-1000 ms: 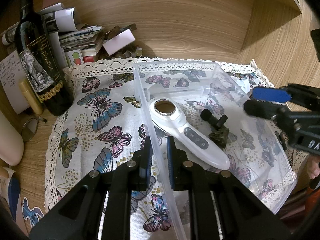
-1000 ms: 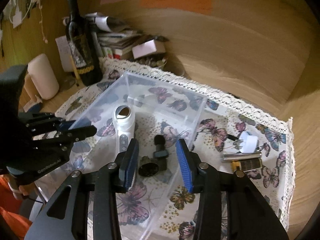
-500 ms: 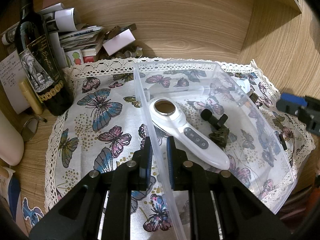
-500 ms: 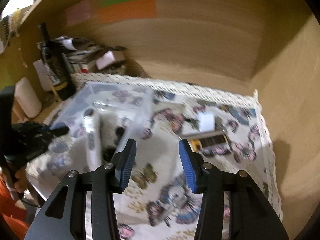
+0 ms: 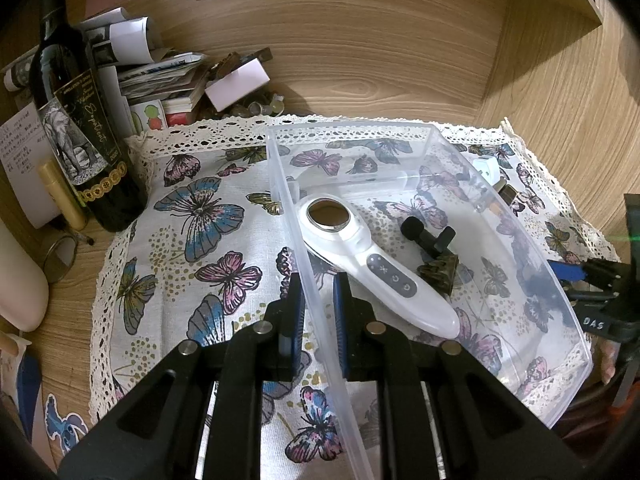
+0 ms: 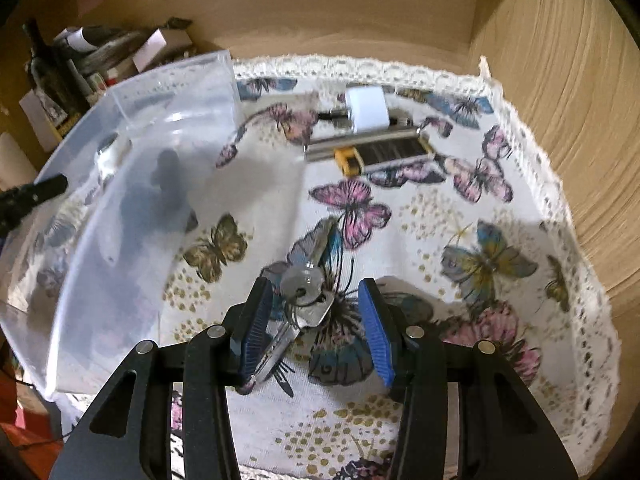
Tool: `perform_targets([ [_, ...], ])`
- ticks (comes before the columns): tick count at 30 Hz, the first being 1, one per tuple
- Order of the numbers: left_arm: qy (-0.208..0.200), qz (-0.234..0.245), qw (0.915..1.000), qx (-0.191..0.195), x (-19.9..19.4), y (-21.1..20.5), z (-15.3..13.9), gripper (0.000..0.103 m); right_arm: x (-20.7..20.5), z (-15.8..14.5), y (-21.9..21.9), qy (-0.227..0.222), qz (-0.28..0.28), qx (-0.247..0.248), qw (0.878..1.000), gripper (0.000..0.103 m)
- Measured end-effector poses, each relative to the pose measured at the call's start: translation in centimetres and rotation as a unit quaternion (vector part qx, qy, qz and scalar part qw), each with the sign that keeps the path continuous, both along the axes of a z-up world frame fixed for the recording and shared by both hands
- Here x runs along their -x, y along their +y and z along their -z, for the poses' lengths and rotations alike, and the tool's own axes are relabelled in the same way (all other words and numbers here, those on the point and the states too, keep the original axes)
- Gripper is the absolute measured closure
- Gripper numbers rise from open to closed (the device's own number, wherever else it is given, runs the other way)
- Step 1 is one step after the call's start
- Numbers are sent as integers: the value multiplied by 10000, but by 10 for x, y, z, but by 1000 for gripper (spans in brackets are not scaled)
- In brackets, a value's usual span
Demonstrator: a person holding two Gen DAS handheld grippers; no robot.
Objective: Organize rigid objects
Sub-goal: 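Move the right gripper to the keys and close on them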
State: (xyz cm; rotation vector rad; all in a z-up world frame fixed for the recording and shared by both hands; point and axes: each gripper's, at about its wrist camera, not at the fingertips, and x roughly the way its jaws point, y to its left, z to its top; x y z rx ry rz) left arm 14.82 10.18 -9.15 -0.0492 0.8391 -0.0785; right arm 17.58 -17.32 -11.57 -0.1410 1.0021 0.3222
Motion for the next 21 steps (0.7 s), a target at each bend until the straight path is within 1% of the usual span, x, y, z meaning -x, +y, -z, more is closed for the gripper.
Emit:
perform_targets([
  [6,3,0,10000,-1,0,0,0,89,-3,3,13,-173,-99,160,9997,62],
  [7,1,6,10000,-6,0,0,0,89,-3,4,15,-220,-114,211,9995,63],
  [8,0,5,10000,-4,0,0,0,89,-2,4,16,-284,-143,252,9992,66],
  [10,-2,2,10000,-10,0,0,0,89,-1,5,19,-337,-210,284,9988,78],
  [11,-2,-1,10000,-7,0,0,0,89,0,5,19,-348,-225,292,9987,80],
  [17,-3,-1,10000,-8,0,0,0,89,-1,3,17,-413,-199,270,9986,80],
  [21,-4,-4,10000,-4,0,0,0,89,-1,-6,16,-541,-126,212,9982,80],
])
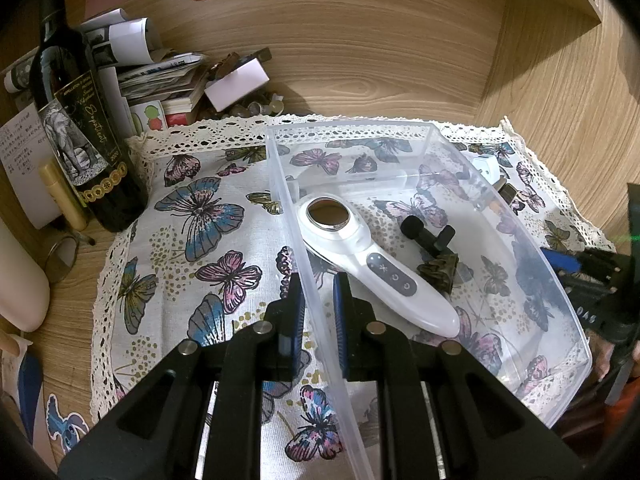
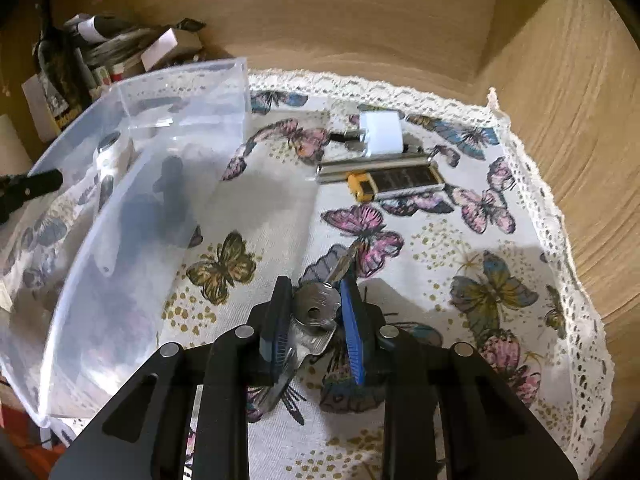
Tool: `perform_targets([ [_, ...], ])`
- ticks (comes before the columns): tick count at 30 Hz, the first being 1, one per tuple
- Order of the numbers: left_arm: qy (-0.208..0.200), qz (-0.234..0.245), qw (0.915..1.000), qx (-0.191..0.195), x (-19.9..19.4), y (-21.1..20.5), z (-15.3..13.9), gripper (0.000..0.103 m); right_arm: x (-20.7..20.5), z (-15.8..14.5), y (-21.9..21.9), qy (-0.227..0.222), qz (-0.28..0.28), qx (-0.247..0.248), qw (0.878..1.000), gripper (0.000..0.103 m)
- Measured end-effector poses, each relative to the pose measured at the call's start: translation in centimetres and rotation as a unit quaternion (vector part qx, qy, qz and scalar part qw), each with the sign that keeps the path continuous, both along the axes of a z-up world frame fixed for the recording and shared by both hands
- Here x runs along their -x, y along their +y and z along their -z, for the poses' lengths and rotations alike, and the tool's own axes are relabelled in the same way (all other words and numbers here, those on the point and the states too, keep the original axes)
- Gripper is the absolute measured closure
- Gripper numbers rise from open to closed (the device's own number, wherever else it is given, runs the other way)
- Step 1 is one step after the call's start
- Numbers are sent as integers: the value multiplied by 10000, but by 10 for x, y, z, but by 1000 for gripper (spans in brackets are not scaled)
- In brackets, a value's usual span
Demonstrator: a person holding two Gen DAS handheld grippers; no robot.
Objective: Organize rigid objects
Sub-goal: 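Move the right gripper to the keys and close on them, then carry the keys into the clear box and open the right gripper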
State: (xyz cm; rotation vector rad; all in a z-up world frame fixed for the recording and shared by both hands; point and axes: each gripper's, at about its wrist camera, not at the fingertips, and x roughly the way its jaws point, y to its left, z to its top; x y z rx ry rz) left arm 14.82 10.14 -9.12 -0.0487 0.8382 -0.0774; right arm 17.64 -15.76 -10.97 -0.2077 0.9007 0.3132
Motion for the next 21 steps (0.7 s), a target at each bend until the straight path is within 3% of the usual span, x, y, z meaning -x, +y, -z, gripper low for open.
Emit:
perform_targets([
  [11,-1,-1,10000,-3,0,0,0,89,8,-59,4,-718,-102,-333,9968,80],
  [21,-1,-3,10000,-2,0,0,0,89,15,-110,31,-1378,-567,-626,9868,80],
])
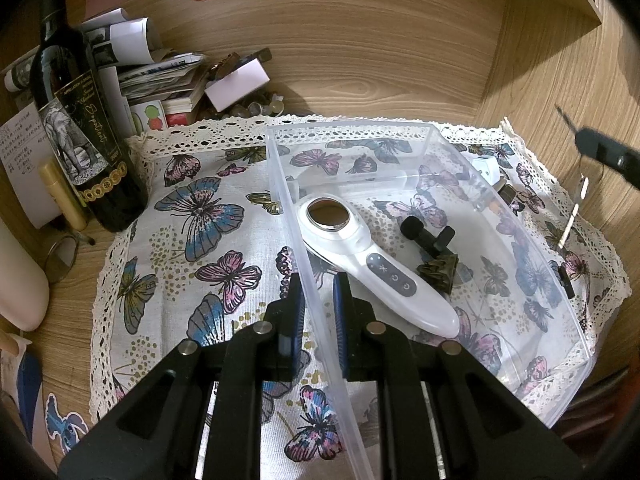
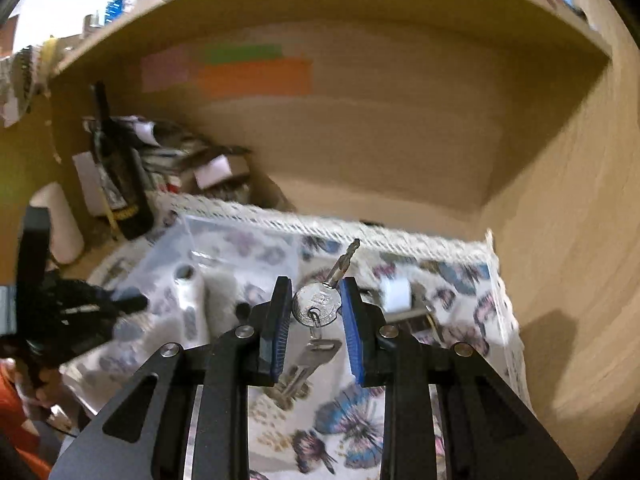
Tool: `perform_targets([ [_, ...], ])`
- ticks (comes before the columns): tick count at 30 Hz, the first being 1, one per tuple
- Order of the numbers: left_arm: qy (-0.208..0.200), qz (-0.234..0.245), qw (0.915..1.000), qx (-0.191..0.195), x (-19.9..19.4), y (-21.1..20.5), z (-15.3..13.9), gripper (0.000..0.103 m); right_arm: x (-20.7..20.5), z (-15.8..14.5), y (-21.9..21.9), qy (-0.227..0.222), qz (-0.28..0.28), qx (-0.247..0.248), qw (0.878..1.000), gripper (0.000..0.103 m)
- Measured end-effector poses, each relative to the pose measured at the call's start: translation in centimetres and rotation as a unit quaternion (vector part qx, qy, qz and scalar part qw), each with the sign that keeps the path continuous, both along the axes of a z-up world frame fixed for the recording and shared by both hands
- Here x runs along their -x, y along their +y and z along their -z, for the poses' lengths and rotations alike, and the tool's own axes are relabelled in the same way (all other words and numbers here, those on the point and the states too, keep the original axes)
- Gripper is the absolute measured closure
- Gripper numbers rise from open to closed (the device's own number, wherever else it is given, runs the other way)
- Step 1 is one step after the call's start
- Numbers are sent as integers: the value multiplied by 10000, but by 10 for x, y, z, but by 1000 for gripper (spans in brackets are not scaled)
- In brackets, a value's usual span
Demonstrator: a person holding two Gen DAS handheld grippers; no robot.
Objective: Organize rigid objects
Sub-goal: 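Carry the keys into the clear box and open the right gripper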
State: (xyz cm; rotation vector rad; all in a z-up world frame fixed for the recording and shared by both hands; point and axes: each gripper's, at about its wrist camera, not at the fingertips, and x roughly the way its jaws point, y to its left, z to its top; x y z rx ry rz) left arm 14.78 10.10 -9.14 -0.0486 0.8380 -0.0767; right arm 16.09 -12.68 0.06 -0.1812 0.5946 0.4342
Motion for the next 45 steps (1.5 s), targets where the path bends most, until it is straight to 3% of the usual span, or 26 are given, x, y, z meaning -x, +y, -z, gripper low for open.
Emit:
perform_targets([
  [8,-2,4,10000,1,0,0,0,89,8,-10,39,-160,-610,7,9980,80],
  [16,-8,10,10000,5,0,0,0,89,8,11,69,146,-993,203,9947,80],
  [28,-28,15,10000,-4,1,-2,-1,89,7,58,77,878,-1079,788,9871,80],
  [37,-30,16,10000,-3,1,-2,-1,89,7,72,82,1108,-1122,1147,9808,80],
  [45,-32,12,10000,-2,1,-2,-1,89,9,68,82,1054,-1132,1153,9812,80],
])
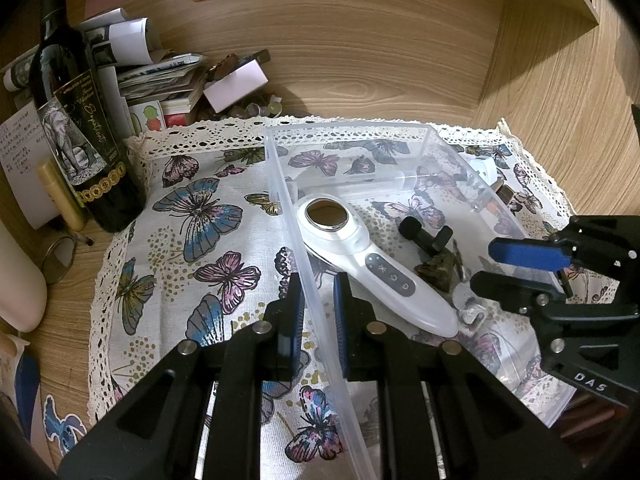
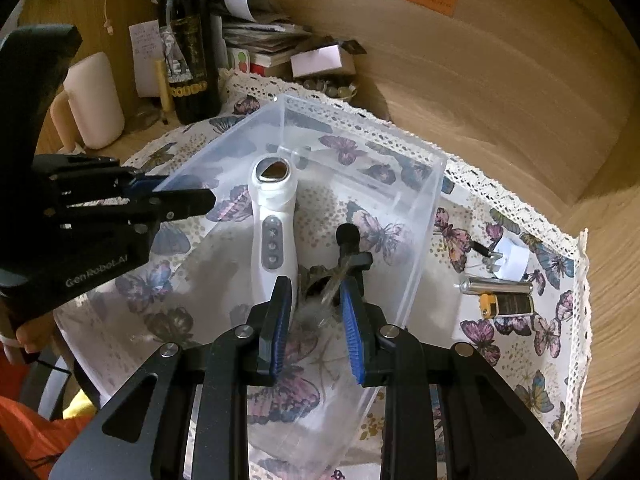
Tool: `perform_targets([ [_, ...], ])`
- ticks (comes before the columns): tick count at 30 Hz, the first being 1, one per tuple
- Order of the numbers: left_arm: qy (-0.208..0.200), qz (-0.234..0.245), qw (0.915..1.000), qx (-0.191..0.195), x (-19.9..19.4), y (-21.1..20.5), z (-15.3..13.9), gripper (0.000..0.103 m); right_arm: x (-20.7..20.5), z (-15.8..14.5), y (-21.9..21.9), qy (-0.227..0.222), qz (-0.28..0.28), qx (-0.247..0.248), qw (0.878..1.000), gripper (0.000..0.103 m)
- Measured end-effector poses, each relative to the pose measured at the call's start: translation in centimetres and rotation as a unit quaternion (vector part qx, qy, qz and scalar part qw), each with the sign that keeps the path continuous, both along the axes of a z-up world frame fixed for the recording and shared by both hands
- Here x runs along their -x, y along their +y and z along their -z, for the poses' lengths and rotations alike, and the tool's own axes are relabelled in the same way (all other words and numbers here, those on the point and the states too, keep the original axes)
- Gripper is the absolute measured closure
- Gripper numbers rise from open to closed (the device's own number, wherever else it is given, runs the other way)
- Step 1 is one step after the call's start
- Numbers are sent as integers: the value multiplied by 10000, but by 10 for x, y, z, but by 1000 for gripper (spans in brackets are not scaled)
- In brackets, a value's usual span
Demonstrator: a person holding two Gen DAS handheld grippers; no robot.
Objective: Organize rigid objects
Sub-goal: 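Carry the keys into the clear box and open the right gripper, then move the right gripper to the black-and-gold case and grasp it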
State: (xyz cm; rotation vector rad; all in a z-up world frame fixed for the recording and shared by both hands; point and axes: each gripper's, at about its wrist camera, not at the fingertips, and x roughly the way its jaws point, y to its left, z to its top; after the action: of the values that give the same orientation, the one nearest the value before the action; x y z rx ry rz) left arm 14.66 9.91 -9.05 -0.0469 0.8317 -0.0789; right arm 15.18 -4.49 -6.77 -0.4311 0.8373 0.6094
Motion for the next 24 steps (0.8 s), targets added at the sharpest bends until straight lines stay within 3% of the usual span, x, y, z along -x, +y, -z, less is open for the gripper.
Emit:
perform_targets([
  [11,-2,1,10000,-3,0,0,0,89,-6,-22,-16,-192,215,-366,9989,80],
  [19,-4,0,10000,3,0,0,0,89,-30,-50,-60,-556,1013,-793,9901,74],
  [24,-4,0,10000,2,0,0,0,89,-51,-53,-93,-684,1597,-855,9811,67],
])
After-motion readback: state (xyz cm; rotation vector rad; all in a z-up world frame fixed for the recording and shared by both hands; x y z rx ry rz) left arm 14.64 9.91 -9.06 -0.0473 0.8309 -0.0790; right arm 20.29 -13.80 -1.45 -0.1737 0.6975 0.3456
